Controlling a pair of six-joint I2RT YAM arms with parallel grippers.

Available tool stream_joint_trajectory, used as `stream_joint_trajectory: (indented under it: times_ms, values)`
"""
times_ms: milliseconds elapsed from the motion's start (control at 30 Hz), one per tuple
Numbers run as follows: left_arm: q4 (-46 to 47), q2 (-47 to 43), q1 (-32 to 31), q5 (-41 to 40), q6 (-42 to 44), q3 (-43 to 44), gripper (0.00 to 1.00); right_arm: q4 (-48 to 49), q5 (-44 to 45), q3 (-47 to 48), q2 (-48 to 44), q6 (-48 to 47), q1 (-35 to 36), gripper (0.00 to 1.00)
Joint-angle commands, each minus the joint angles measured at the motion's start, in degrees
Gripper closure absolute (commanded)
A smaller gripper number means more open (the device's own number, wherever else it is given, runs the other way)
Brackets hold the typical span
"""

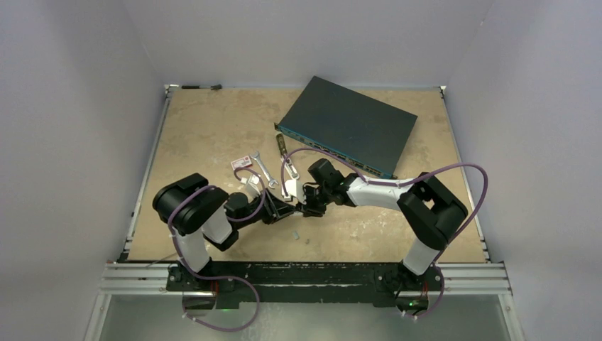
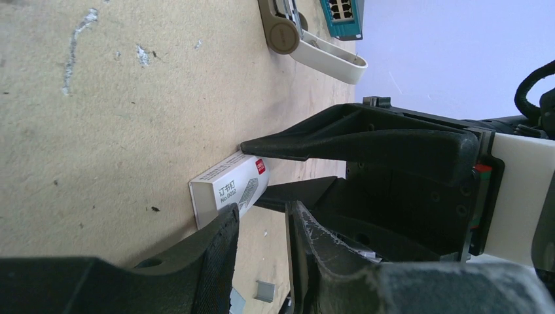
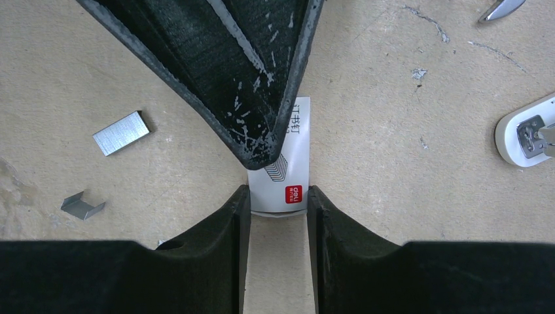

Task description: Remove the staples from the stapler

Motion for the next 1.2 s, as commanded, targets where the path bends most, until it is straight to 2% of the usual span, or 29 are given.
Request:
stream_joint_trajectory:
  times_ms: [0,367,767,1000,1167]
  values:
    - [1.00,-2.12,1.49,-0.97,0.60,-1.17,0.69,-1.61,-0.45,1.57,0.35,-0.86,-0.17,0.66]
    - [0.69,-1.86,2.01,-1.22,1.15,-2.55,0.69,-1.61,-0.50,1.58,0.51,-0.81,-0.20,0.66]
    - [-3.76,-4.29,2.69,-1.41,2.93,-1.55,0.69,-1.82,-0.58,1.55,0.54,-0.76,-0.18,0.66]
    - [-3.31,-3.45,2.68,-1.02,2.90,-1.44,0.69,-1.74,-0.66,1.58,0.68,-0.77,-0.18,0.66]
    - [0.54,-1.98,2.66,-0.21,1.60,-1.37,0.69,-1.92,-0.74,1.81,1.05,-0.76,-0.14,0.66]
